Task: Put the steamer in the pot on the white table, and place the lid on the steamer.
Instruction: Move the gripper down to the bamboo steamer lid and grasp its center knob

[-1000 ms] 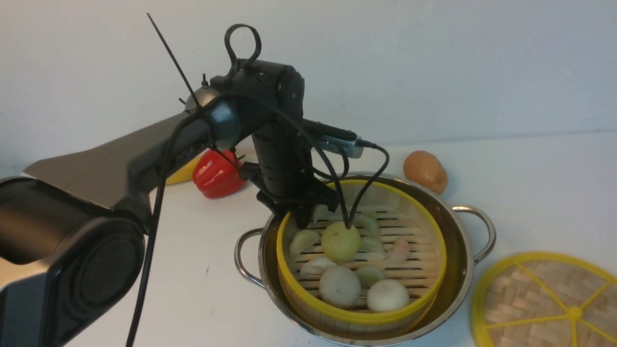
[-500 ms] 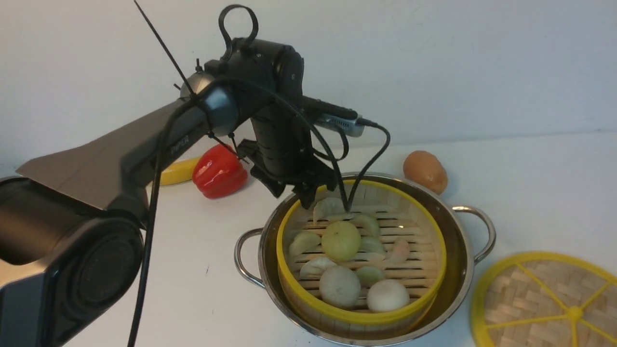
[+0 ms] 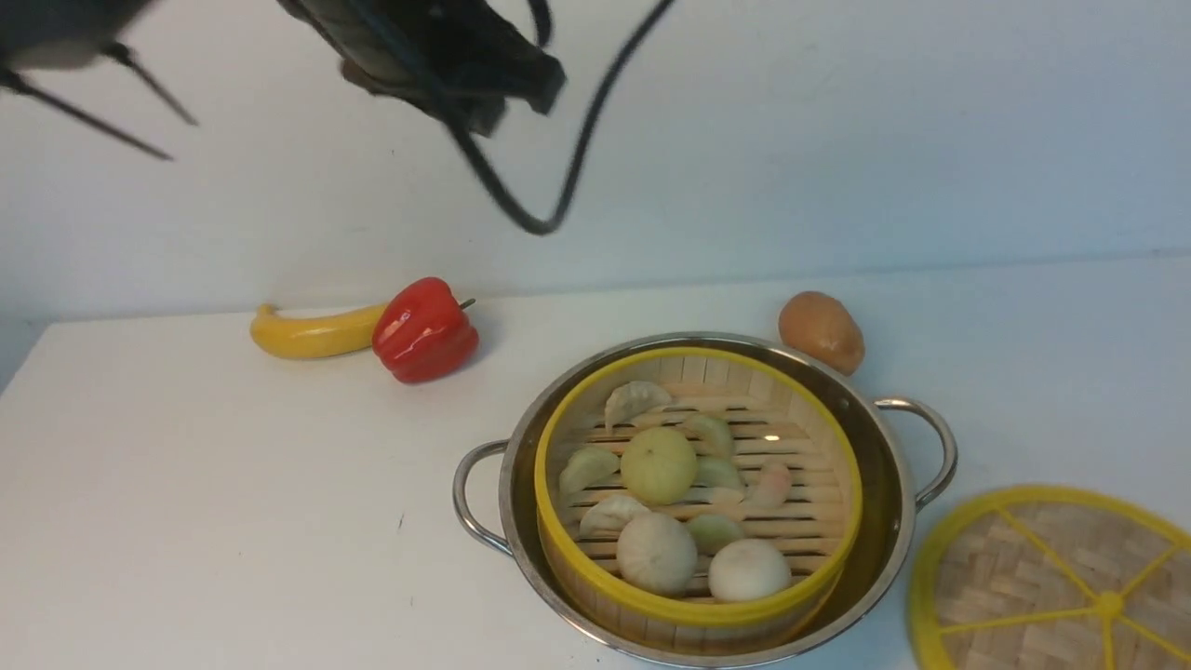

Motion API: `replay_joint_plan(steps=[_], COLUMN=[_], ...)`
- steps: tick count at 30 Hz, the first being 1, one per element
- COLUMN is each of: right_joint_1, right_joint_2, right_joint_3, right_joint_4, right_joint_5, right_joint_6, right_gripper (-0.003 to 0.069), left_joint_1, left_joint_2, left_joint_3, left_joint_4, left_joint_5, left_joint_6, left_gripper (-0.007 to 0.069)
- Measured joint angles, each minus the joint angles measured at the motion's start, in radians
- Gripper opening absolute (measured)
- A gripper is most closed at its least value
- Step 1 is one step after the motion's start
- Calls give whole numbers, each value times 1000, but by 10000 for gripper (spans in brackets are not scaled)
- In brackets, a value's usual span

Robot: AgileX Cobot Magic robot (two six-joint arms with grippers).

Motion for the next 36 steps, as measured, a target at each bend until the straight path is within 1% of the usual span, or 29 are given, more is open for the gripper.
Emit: replay_joint_plan(steps=[2,3,4,6,8,9,10,11,12,14,15,16,17,20,21,24,27,31,36], right_joint_1=[0,0,0,0,0,0,0,0,0,0,0,0,0,0,0,0,0,0,0], right_joint_2=[0,0,0,11,32,45,70,75,94,181,217,225,292,396,467,640,794,906,1001], right_joint_3=[0,0,0,0,0,0,0,0,0,-6,-15,-17,-44,-96,-137,-236,-305,-346,-353], right_joint_4=[0,0,0,0,0,0,0,0,0,-1,-3,-4,-14,-43,-84,-168,-230,-264,-277], right_joint_5=[0,0,-1,-4,-5,-6,-6,-6,-6,-7,-5,-4,12,52,88,196,247,228,182], right_joint_6=[0,0,0,0,0,0,-2,-2,-7,-41,-56,-56,-86,-106,-108,-74,-47,-34,-32], right_gripper=[244,244,244,244,244,244,244,244,244,244,244,244,244,244,244,244,244,244,244], left_joint_1=[0,0,0,0,0,0,0,0,0,0,1,1,1,1,1,1,1,1,1], left_joint_2=[-114,-166,-234,-390,-535,-581,-693,-693,-773,-962,-1021,-1032,-1112,-1175,-1213,-1277,-1332,-1409,-1520], left_joint_3=[88,134,197,353,510,542,669,669,743,908,959,968,1042,1101,1130,1169,1209,1290,1396], left_joint_4=[58,82,111,162,183,184,185,185,185,185,185,185,187,187,180,141,115,111,87], left_joint_5=[0,0,0,0,0,-5,-40,-40,-78,-158,-171,-173,-177,-171,-161,-158,-167,-215,-278], left_joint_6=[-11,-23,-41,-94,-142,-156,-190,-190,-212,-260,-272,-274,-288,-304,-318,-321,-318,-313,-306], left_gripper=[61,31,6,-18,-22,-21,-20,-20,-17,-11,-11,-11,-10,-9,-8,-2,-1,0,0])
